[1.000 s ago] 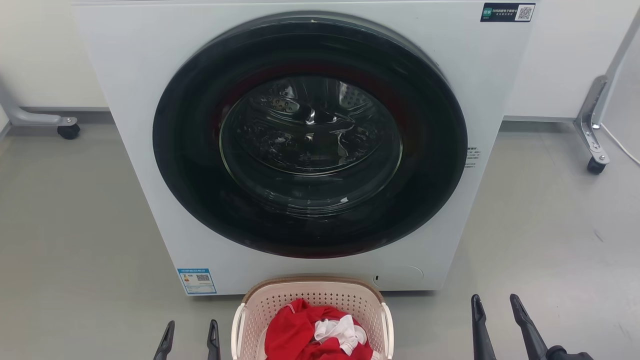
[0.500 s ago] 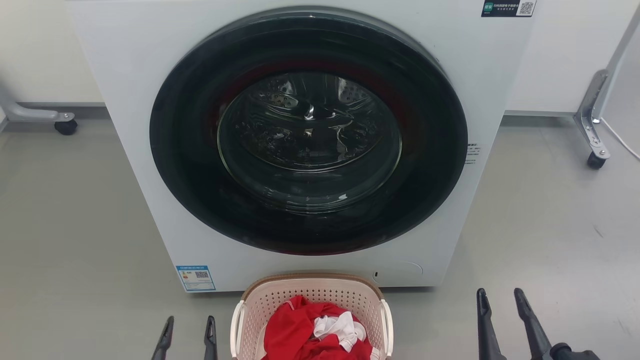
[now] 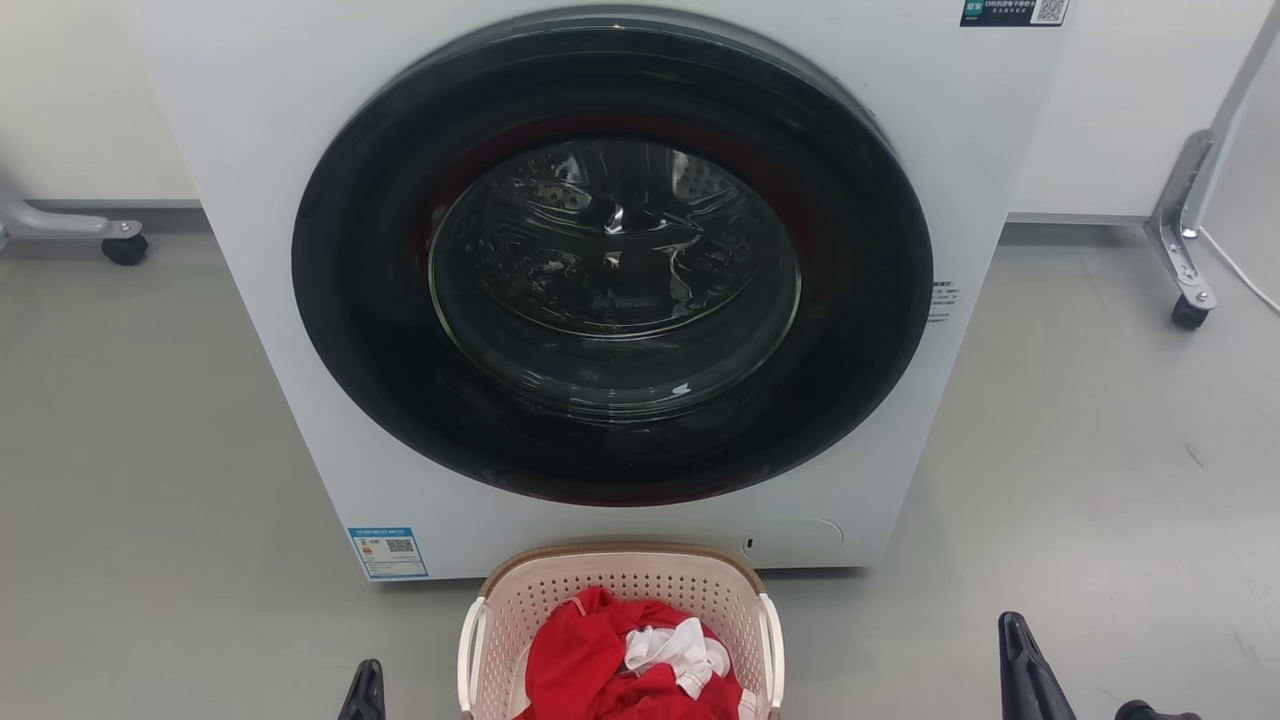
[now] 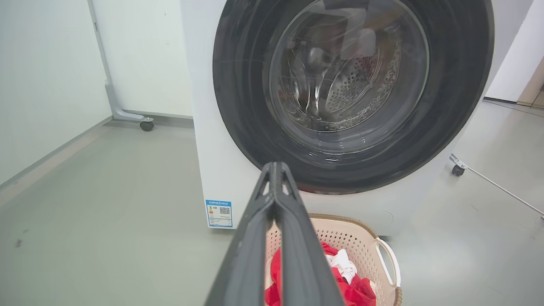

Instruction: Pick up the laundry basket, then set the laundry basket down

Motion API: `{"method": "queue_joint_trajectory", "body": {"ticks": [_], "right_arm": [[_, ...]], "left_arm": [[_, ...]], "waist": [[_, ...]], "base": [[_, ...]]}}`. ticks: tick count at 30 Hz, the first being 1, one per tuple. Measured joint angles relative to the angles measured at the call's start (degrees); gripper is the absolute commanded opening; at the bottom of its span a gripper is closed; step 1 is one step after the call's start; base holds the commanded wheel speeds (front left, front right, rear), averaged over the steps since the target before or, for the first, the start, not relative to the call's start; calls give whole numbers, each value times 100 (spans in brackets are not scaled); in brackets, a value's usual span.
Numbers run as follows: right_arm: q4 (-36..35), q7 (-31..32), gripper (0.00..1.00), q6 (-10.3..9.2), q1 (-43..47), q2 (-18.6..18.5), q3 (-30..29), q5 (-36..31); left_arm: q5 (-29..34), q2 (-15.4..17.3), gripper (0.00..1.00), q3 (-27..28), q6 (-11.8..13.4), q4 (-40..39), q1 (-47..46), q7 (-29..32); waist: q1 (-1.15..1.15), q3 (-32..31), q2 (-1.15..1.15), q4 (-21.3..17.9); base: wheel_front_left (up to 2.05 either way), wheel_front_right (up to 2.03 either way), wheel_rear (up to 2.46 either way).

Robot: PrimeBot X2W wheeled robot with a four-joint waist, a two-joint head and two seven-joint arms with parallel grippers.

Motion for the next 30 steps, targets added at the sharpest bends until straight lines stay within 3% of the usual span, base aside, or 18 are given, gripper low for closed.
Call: {"method": "queue_joint_trajectory", "body": {"ticks": [30], "right_arm": [[517,657,0,426,-481,74,-653,2429]], "left_arm": [[-2592,-87,0,504,-428,480,-510,672]], "waist": [[0,127,0,-84]], "base": [[0,0,0]]}}
